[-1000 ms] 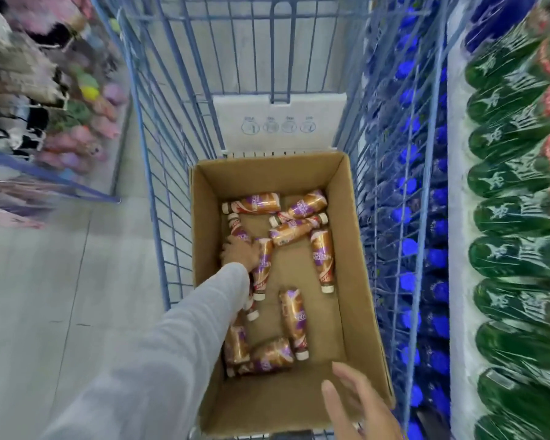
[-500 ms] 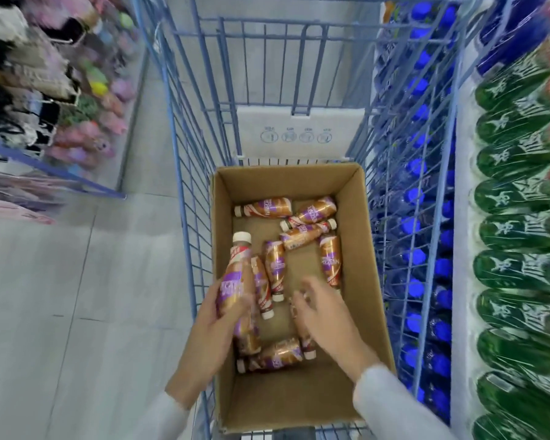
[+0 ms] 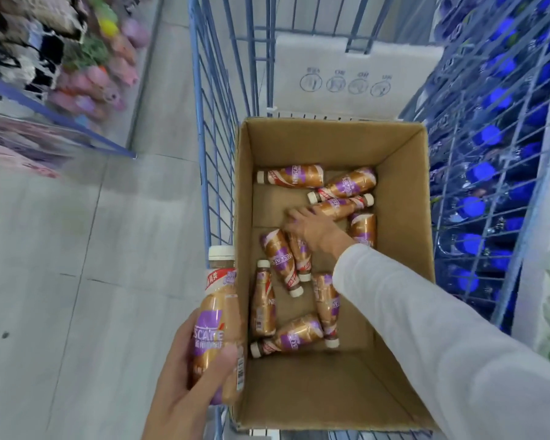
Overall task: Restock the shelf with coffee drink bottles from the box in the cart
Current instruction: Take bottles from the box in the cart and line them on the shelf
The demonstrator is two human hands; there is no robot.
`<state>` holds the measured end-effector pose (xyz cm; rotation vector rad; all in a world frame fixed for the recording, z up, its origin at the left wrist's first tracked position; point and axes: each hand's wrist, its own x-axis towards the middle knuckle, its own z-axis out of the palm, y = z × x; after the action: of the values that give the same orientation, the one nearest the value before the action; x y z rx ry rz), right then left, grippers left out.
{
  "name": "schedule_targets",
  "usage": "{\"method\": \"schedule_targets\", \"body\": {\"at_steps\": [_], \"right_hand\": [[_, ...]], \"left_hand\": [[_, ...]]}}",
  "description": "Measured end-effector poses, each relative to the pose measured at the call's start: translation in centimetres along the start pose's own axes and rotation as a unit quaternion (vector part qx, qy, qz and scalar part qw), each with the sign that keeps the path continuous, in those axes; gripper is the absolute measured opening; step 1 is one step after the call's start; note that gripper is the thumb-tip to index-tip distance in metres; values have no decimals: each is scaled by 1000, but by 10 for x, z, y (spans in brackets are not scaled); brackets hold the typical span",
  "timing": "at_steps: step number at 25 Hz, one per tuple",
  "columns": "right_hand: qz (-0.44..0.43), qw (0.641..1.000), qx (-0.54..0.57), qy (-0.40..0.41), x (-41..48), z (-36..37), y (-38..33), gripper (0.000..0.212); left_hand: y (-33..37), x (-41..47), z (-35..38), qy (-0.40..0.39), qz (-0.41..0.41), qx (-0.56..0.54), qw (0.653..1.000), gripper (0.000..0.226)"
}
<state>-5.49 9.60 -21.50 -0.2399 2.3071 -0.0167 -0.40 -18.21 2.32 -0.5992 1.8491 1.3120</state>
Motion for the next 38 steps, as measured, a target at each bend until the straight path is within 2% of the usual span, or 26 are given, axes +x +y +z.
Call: {"method": "schedule_targets", "body": {"at_steps": [4, 7, 10, 12, 14, 16, 19, 21, 23, 25, 28, 30, 33, 36, 38], "right_hand": [[-30, 997, -74, 19, -5, 10, -1, 83], [-56, 995, -73, 42, -22, 10, 1, 82], [-39, 996, -2, 80, -57, 6, -4, 79], [24, 987, 121, 107, -96, -1, -12, 81], [115, 939, 289, 149, -141, -14, -26, 84], [186, 842, 463, 206, -191, -31, -47, 73], [202, 693, 638, 268, -267, -56, -81, 48], [188, 619, 703, 296, -317, -80, -99, 27], [165, 572, 739, 316, -360, -93, -114, 21], [159, 540, 757, 331, -392, -97, -130, 15], [147, 502, 771, 362, -429, -97, -151, 33], [150, 477, 776, 385, -457, -101, -165, 46], [169, 415, 776, 445, -501, -104, -189, 37], [222, 369, 753, 498, -532, -91, -218, 44], [255, 325, 741, 530, -553, -80, -245, 43]], "left_hand": [[-10, 2, -1, -5, 4, 0, 1000, 72], [-6, 0, 2, -6, 10, -4, 1000, 72], [-4, -3, 1, 2, 16, -19, 1000, 59], [1, -13, 0, 8, 30, -19, 999, 52], [10, -30, 1, 1, 55, -12, 998, 49], [18, -50, 4, -11, 85, -11, 996, 47], [30, -91, 12, -32, 133, -11, 991, 42], [37, -120, 21, -46, 162, -16, 986, 41], [45, -149, 32, -70, 186, -34, 980, 39], [48, -171, 43, -97, 201, -51, 973, 43], [54, -201, 54, -151, 225, -44, 962, 58], [57, -219, 59, -185, 240, -32, 952, 58], [56, -244, 65, -251, 268, -5, 930, 59], [48, -265, 69, -322, 282, 20, 903, 58], [36, -280, 71, -362, 290, 39, 885, 60]]}}
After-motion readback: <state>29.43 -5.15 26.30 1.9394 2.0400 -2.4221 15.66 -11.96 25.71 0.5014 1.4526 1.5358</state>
